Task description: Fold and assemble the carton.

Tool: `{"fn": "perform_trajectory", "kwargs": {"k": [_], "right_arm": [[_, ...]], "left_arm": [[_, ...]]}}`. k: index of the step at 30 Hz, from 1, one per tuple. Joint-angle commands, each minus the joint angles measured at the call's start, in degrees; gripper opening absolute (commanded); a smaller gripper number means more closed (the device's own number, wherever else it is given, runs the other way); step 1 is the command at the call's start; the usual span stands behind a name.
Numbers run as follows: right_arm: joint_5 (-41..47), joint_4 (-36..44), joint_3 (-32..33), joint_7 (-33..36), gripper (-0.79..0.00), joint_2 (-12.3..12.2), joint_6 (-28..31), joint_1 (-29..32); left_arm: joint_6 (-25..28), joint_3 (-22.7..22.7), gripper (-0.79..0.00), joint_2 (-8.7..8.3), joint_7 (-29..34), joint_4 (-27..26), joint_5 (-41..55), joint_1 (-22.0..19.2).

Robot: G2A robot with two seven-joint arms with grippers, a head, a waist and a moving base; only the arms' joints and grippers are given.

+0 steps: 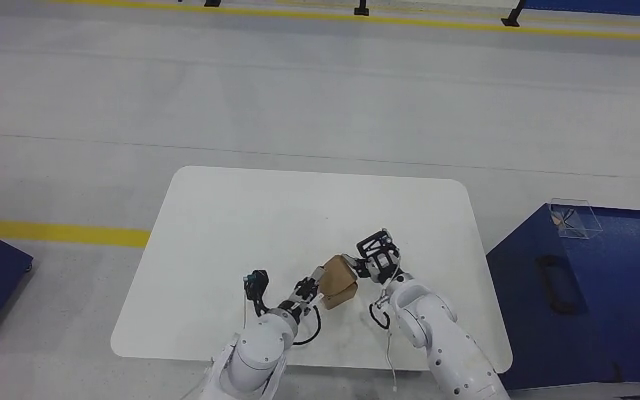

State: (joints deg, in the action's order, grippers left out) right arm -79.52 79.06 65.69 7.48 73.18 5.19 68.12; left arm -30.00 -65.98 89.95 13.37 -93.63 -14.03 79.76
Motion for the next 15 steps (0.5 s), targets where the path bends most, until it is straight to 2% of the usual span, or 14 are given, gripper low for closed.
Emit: {"fn": "perform_trajectory", "kwargs": {"k": [1, 5, 7, 9, 15], "right_arm": [[0.6, -0.6, -0.2, 0.4, 0.0, 0.2, -0.5, -0.4], [0.4, -1.1, -0.8, 0.5, 0.0, 0.4, -0.3, -0.8], [0.4, -1.3, -0.9, 0.5, 0.0, 0.5, -0.2, -0.9], [0.5, -1.4, -0.9, 0.5, 0.0, 0.5, 0.0, -0.9], [0.0, -1.5, -1.0, 0.5, 0.0, 0.6, 0.2, -0.7]], "left_arm": [[1.1, 0.5, -0.351, 0.16, 0.0, 2.2, 1.4, -0.9], [2.3, 1.2, -0.351, 0.42, -0.9, 5.6, 2.9, -2.4], [2.7, 1.5, -0.382, 0.5, -1.5, 6.8, 3.3, -3.0], [2.9, 1.6, -0.403, 0.58, -1.9, 7.3, 4.0, -3.2], [3.2, 1.9, -0.394, 0.55, -2.4, 7.8, 4.6, -3.4]]}}
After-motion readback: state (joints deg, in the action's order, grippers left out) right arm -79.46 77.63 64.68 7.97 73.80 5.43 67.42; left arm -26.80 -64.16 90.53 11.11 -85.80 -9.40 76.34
